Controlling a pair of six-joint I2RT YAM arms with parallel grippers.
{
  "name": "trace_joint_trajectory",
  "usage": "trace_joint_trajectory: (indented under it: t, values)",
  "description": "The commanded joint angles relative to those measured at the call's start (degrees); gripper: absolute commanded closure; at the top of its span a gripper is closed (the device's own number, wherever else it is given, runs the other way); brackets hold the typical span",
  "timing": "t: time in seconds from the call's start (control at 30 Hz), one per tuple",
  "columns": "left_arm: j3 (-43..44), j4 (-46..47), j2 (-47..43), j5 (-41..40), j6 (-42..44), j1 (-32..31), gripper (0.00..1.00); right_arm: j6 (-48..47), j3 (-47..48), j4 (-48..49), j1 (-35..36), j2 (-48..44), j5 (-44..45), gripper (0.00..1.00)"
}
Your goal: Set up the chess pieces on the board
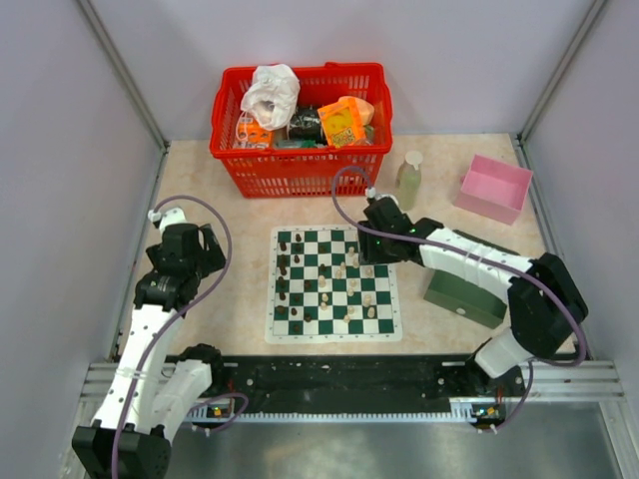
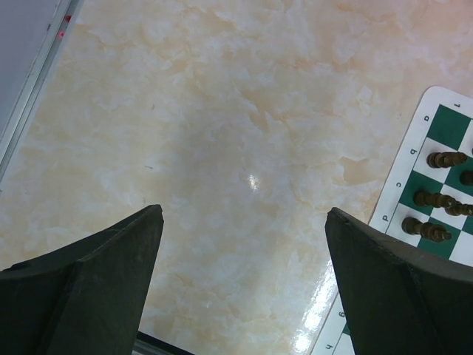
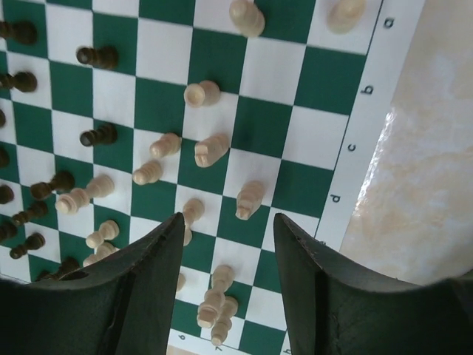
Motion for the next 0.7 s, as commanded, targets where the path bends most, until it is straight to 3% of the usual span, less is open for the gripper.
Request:
trace_joint_trajectory:
  t: [0.0, 0.23, 0.33, 0.67]
  values:
    - [0.29, 0.12, -0.21, 0.48, -1.79, -0.06, 0.04, 3.77, 0.04, -0.4, 2.77, 2.53, 2.31, 0.49]
    - [-0.32, 0.3, -0.65, 1.0, -2.5, -0.06, 0.04, 5.53, 0.48, -1.19, 4.18, 6.49, 5.47, 0.54]
    - [-0.59, 0.65, -0.92, 1.26, -2.59, -0.06, 0.04, 5.53, 0.66, -1.19, 4.18, 7.72, 6.35, 0.62]
    - [-0.76, 1.0, -0.83, 1.97, -2.5, -0.06, 0.04, 4.83, 1.28, 0.92, 4.18, 10.09, 4.95, 0.72]
